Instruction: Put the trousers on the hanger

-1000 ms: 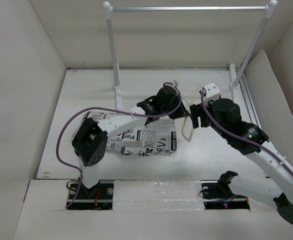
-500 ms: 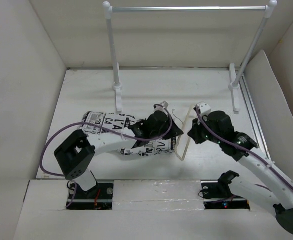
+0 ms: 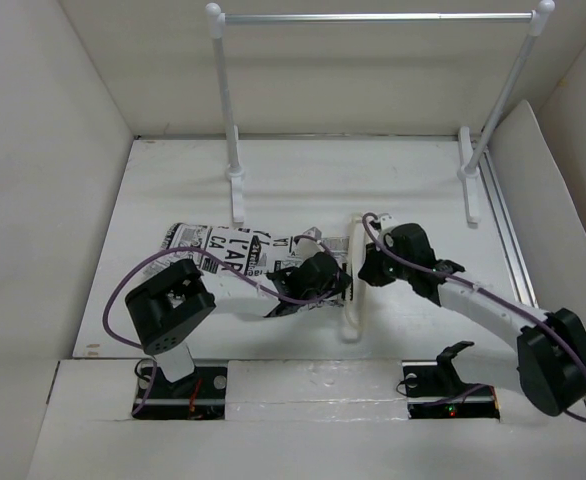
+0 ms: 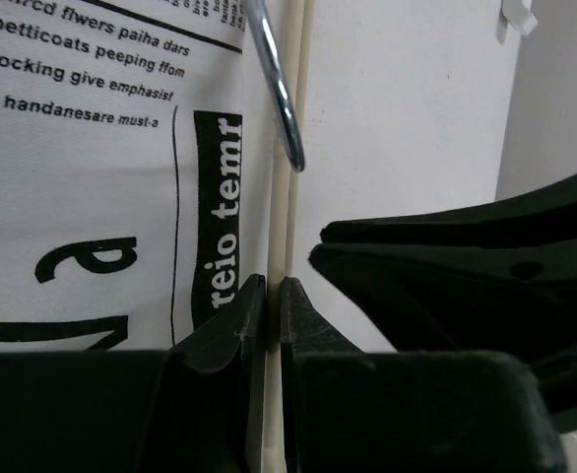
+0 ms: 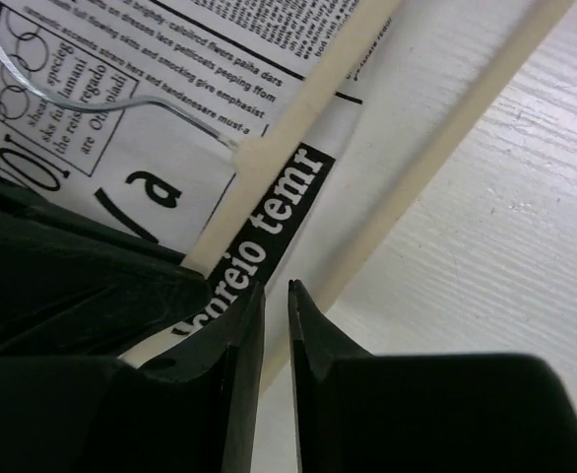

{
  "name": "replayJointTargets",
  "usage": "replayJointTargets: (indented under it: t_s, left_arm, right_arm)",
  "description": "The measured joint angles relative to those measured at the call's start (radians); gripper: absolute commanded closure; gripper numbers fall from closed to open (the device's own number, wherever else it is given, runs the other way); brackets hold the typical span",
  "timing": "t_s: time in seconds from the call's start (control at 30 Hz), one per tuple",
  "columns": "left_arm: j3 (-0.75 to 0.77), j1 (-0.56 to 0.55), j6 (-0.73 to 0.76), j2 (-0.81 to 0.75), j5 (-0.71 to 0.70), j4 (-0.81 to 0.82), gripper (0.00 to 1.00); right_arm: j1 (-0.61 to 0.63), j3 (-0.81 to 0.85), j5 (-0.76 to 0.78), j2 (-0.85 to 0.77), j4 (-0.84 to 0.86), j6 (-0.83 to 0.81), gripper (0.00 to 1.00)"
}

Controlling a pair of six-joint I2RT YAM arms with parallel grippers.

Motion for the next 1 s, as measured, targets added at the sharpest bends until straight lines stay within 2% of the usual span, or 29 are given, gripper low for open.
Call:
replayJointTargets:
  t_s: [0.13, 0.43, 0.7, 0.8, 0.87, 0.9, 1.0]
  left_arm:
    - [-0.001, 0.000, -0.022, 0.005, -0.055, 0.005, 1.00]
    - [0.008, 0.000, -0.035, 0.047, -0.117, -0.006, 1.00]
    - [0.019, -0.001, -0.038, 0.074, -0.117, -0.006, 1.00]
    - [0.021, -0.001, -0.038, 0.074, -0.117, -0.008, 1.00]
    - [0.021, -0.001, -0.038, 0.074, -0.119, -0.013, 1.00]
    - [0.022, -0.001, -0.038, 0.074, -0.120, -0.017, 1.00]
    - [0.028, -0.001, -0.034, 0.074, -0.123, -0.029, 1.00]
  right_arm:
    - [-0.024, -0.024, -0.037, 0.089, 0.091, 0.005, 0.68]
    - [-0.034, -0.024, -0.094, 0.217, 0.227, 0.009, 0.58]
    - [-0.028, -0.024, -0.099, 0.288, 0.277, 0.037, 0.57]
    - [-0.014, -0.024, -0.090, 0.300, 0.288, 0.057, 0.60]
    - [-0.002, -0.027, -0.087, 0.310, 0.301, 0.071, 0.88]
    - [0.002, -0.030, -0.090, 0.314, 0.314, 0.076, 0.98]
    - [0.005, -0.049, -0.092, 0.312, 0.346, 0.103, 1.00]
